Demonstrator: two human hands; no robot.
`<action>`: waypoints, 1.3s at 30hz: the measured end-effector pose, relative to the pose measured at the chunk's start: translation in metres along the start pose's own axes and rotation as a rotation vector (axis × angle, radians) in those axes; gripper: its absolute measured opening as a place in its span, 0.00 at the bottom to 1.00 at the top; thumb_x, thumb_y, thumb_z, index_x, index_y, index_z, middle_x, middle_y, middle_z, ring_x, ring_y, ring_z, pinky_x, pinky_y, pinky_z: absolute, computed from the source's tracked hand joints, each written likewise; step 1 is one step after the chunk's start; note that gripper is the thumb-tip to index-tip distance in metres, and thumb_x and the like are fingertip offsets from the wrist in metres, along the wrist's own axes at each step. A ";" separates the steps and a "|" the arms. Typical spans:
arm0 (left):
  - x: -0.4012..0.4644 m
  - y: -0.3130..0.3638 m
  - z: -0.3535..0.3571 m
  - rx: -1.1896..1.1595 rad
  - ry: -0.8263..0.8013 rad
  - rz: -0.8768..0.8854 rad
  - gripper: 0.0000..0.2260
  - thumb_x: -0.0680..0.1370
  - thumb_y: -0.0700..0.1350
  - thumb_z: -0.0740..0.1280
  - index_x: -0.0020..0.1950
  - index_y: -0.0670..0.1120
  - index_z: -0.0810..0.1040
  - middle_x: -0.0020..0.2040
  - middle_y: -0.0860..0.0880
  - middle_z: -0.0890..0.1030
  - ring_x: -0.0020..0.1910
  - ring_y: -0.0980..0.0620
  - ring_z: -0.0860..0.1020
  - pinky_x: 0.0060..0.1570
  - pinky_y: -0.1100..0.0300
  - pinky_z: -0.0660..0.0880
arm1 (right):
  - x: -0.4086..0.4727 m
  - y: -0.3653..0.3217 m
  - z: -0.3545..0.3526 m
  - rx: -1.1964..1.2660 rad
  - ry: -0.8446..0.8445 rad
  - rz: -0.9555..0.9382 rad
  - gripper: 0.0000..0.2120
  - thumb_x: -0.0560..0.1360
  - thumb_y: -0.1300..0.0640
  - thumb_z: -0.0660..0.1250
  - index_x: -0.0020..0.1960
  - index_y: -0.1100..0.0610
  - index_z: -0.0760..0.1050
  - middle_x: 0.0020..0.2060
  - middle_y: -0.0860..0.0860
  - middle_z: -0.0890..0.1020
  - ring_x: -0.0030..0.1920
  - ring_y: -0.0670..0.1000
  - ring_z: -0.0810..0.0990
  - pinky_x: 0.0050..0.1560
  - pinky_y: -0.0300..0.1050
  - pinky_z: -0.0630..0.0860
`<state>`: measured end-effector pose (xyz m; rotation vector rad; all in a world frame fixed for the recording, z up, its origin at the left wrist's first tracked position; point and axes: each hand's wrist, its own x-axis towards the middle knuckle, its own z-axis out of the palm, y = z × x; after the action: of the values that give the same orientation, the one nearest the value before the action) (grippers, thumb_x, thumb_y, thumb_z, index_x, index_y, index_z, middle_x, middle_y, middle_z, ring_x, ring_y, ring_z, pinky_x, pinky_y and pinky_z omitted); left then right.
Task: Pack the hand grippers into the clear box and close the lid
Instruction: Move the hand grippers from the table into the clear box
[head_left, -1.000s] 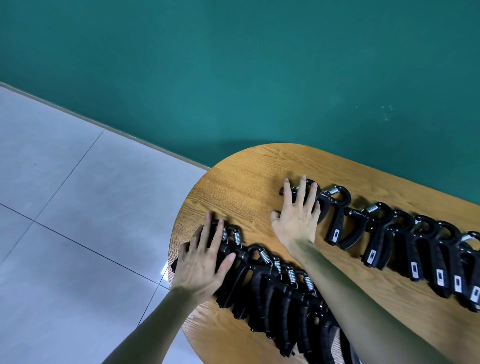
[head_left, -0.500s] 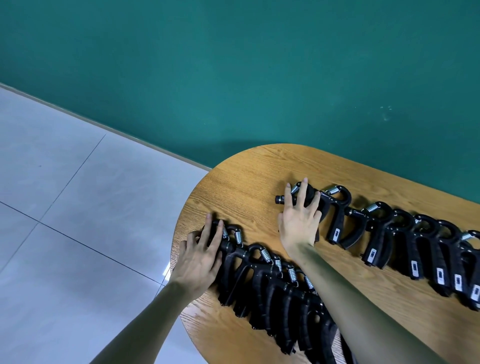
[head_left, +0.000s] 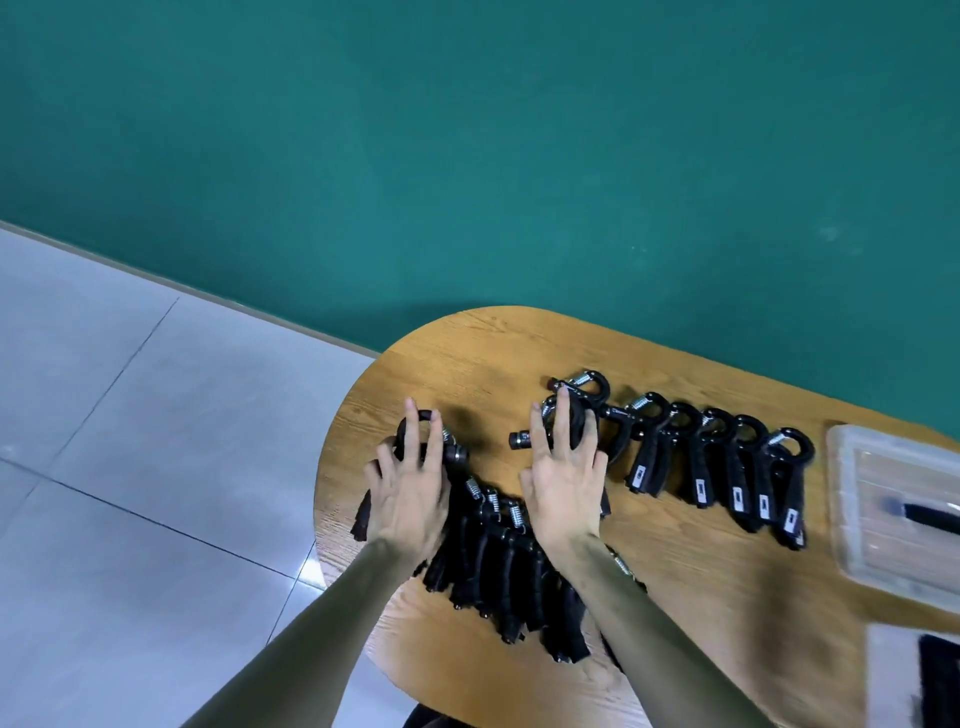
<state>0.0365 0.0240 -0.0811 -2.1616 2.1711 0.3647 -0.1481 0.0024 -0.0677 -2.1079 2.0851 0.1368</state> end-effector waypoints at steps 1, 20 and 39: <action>-0.003 0.012 -0.008 0.013 0.011 0.008 0.35 0.81 0.49 0.63 0.82 0.45 0.47 0.82 0.39 0.40 0.53 0.40 0.68 0.51 0.44 0.69 | -0.010 0.005 -0.009 0.009 -0.001 0.004 0.40 0.75 0.57 0.68 0.80 0.55 0.52 0.80 0.58 0.41 0.76 0.69 0.54 0.61 0.61 0.70; -0.124 0.269 -0.083 -0.020 0.101 0.080 0.33 0.80 0.46 0.63 0.82 0.45 0.51 0.82 0.39 0.44 0.51 0.40 0.68 0.49 0.45 0.69 | -0.169 0.206 -0.120 0.144 0.121 0.147 0.39 0.74 0.58 0.68 0.80 0.53 0.53 0.81 0.55 0.45 0.76 0.67 0.55 0.61 0.62 0.70; -0.189 0.494 -0.054 -0.097 -0.008 0.290 0.34 0.83 0.48 0.57 0.82 0.47 0.38 0.80 0.42 0.32 0.53 0.46 0.67 0.53 0.50 0.69 | -0.268 0.411 -0.125 0.170 0.125 0.436 0.38 0.73 0.55 0.70 0.79 0.52 0.57 0.80 0.55 0.50 0.74 0.66 0.59 0.63 0.63 0.70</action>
<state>-0.4429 0.1933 0.0729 -1.8823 2.5158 0.5015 -0.5701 0.2399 0.0803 -1.5792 2.5017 -0.1169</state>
